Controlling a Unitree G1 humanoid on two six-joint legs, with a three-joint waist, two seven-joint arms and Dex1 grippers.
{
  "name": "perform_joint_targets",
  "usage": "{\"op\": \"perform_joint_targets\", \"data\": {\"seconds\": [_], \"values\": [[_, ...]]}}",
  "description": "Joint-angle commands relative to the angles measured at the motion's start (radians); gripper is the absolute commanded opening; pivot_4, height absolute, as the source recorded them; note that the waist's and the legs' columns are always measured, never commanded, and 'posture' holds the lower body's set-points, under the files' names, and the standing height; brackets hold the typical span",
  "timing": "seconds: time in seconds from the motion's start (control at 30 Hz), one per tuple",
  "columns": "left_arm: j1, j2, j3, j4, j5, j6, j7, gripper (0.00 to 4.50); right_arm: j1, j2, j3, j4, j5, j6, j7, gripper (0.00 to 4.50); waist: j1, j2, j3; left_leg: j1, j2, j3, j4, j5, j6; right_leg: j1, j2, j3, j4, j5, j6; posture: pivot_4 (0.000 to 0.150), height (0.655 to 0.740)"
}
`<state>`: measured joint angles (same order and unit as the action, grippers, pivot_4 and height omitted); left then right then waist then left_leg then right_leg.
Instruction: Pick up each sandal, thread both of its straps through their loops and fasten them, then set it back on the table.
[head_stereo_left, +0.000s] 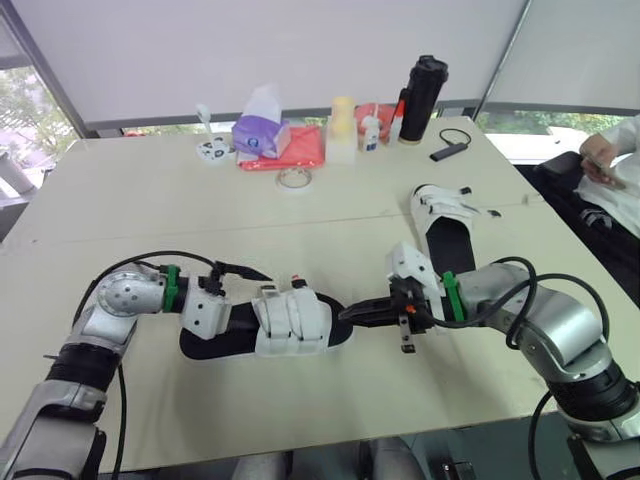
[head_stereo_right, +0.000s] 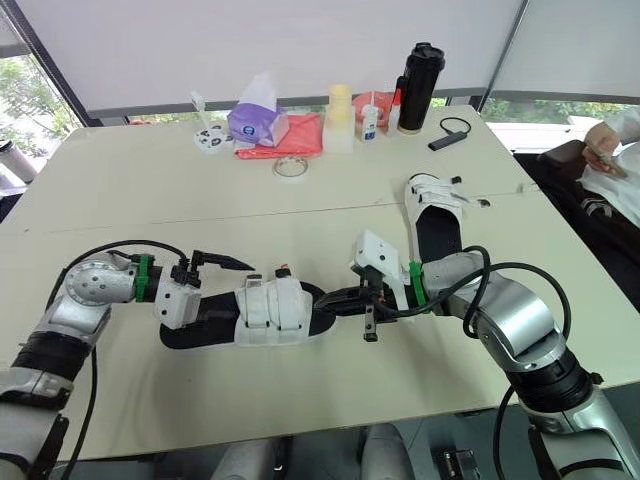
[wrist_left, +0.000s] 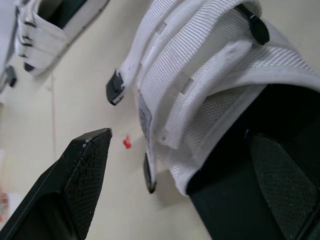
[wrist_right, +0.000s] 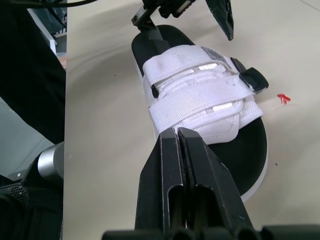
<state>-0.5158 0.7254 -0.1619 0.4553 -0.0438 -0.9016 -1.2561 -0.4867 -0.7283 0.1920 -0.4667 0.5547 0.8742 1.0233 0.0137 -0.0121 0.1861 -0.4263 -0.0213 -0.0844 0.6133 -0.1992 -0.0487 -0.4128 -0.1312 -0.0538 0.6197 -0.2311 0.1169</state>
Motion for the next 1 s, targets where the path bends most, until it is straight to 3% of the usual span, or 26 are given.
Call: {"op": "perform_joint_targets", "data": {"seconds": [0.03, 0.5, 0.63, 0.83, 1.0], "values": [[-0.019, -0.032, -0.028, 0.039, 0.014, -0.108, 0.048, 4.44, -0.004, -0.007, -0.004, -0.032, -0.001, -0.019, -0.01, 0.0, -0.001, 0.0, 0.0, 0.0, 0.0, 0.0, 0.0, 0.0, 0.0, 0.0, 0.0, 0.0, 0.0, 0.0, 0.001, 0.15, 0.74], [-0.053, -0.161, -0.086, 0.171, 0.137, -0.313, 0.278, 4.44, -0.003, -0.005, 0.006, -0.035, -0.004, -0.028, -0.031, 0.0, 0.001, 0.0, 0.0, 0.001, -0.001, 0.0, 0.001, 0.0, 0.0, 0.002, 0.0, 0.0, 0.0, 0.003, 0.004, 0.15, 0.74], [-0.066, -0.163, -0.102, 0.196, 0.175, -0.342, 0.331, 3.18, -0.001, -0.008, 0.006, -0.037, -0.006, -0.031, -0.034, 0.0, -0.001, 0.0, 0.0, 0.001, -0.001, 0.0, 0.002, 0.0, 0.0, 0.002, 0.0, 0.0, -0.001, 0.003, 0.005, 0.15, 0.74], [-0.059, -0.144, -0.114, 0.209, 0.188, -0.367, 0.396, 0.18, 0.009, -0.01, 0.003, -0.042, -0.004, -0.03, -0.043, 0.0, -0.002, 0.0, 0.0, 0.001, -0.001, 0.0, 0.002, 0.0, 0.0, 0.003, 0.0, 0.0, 0.0, 0.003, 0.005, 0.15, 0.74], [-0.049, -0.142, -0.036, 0.197, 0.287, -0.295, 0.538, 0.02, 0.01, -0.004, 0.008, -0.04, -0.005, -0.033, -0.049, 0.0, -0.002, 0.0, 0.0, 0.002, -0.001, 0.0, 0.002, 0.0, 0.0, 0.003, 0.0, 0.0, 0.0, 0.003, 0.005, 0.15, 0.74]]}}
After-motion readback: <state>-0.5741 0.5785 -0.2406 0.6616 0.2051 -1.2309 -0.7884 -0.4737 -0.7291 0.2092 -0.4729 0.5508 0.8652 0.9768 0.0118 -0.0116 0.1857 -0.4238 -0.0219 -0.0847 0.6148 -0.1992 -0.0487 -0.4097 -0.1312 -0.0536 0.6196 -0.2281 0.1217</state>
